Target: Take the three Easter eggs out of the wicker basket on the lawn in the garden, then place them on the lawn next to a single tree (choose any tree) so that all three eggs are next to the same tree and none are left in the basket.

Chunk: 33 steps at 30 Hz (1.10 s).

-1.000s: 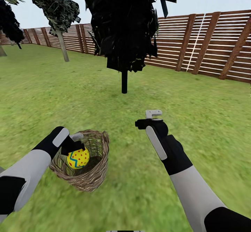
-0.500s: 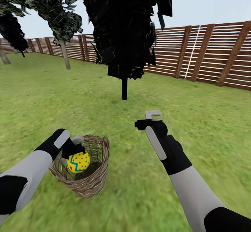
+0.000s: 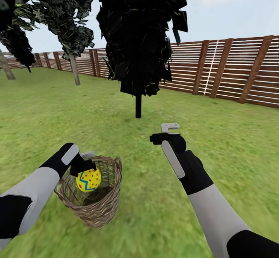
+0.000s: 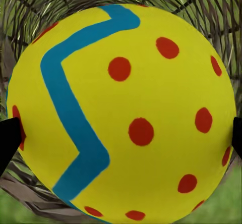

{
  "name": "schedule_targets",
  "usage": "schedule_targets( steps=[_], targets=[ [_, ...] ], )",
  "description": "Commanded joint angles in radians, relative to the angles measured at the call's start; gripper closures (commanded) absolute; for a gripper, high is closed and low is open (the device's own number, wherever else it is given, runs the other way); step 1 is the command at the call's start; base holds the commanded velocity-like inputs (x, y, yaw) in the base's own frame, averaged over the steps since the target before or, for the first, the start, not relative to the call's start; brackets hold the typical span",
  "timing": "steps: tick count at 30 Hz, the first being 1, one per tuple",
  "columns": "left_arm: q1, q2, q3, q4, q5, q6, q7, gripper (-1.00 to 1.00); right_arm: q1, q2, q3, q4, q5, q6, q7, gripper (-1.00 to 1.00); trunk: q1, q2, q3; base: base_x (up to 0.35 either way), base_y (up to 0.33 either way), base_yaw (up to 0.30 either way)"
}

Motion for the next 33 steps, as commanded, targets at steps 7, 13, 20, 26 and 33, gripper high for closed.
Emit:
schedule_targets(
  steps=[7, 13, 20, 26, 33],
  targets=[
    [0.0, 0.002, -0.007, -0.004, 0.01, 0.002, 0.008, 1.0, 0.0, 0.001, 0.002, 0.001, -0.01, 0.002, -0.01, -1.0, -0.003, 0.001, 0.026, 0.0, 0.0, 0.0],
    [0.0, 0.002, -0.007, -0.004, 0.01, 0.002, 0.008, 1.0, 0.0, 0.0, 0.002, 0.001, -0.01, 0.002, -0.01, -1.0, -0.006, 0.003, 0.049, 0.0, 0.0, 0.0],
    [0.0, 0.004, -0.005, -0.01, 0.012, 0.002, 0.008, 1.0, 0.003, 0.0, 0.002, 0.001, -0.009, 0.001, -0.009, -1.0, -0.009, 0.004, 0.076, 0.0, 0.0, 0.0],
    [0.0, 0.01, -0.012, -0.074, 0.011, 0.002, 0.011, 1.0, 0.005, -0.001, 0.003, 0.04, -0.004, -0.009, -0.009, -1.0, -0.012, 0.006, 0.1, 0.0, 0.0, 0.0],
    [-0.006, 0.075, -0.009, -0.259, 0.003, 0.002, 0.025, 1.0, 0.012, -0.002, 0.055, 0.123, -0.001, -0.086, -0.009, -1.0, -0.015, 0.007, 0.127, 0.0, 0.0, 0.0]
  ],
)
